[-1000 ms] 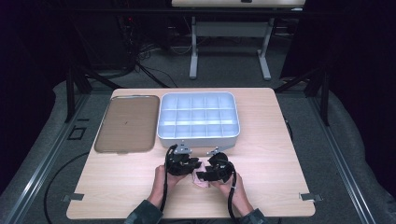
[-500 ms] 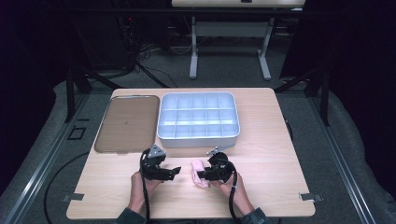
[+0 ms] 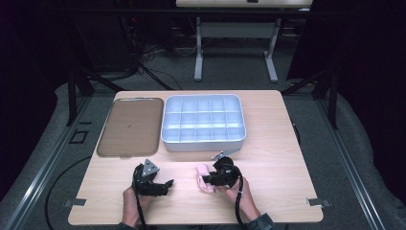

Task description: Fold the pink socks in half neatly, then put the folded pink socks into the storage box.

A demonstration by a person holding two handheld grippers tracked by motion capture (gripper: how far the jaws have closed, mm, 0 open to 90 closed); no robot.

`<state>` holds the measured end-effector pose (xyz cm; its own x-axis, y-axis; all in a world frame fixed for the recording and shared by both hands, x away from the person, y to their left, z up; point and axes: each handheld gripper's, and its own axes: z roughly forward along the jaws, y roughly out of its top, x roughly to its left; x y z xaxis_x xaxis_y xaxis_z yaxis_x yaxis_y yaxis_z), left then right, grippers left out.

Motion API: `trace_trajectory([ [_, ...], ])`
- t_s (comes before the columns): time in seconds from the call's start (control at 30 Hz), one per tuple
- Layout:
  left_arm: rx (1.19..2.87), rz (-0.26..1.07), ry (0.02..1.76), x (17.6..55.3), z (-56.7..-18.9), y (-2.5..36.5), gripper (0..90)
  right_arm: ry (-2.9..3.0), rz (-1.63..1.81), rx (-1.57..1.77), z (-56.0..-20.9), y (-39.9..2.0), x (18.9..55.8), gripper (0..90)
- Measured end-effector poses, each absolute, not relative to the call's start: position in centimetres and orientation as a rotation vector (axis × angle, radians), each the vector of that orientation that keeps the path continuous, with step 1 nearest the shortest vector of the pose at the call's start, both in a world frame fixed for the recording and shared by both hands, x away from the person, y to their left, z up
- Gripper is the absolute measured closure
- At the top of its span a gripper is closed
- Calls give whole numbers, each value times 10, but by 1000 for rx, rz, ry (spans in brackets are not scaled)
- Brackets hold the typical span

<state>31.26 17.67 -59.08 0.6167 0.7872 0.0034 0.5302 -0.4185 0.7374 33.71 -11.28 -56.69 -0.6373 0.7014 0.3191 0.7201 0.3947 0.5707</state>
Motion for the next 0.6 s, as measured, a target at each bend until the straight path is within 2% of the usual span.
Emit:
trace_trajectory([
  [0.6,2122,459,1030,312,-591,176,144,-2603,-1138,-1282,-568,-117,337,736],
])
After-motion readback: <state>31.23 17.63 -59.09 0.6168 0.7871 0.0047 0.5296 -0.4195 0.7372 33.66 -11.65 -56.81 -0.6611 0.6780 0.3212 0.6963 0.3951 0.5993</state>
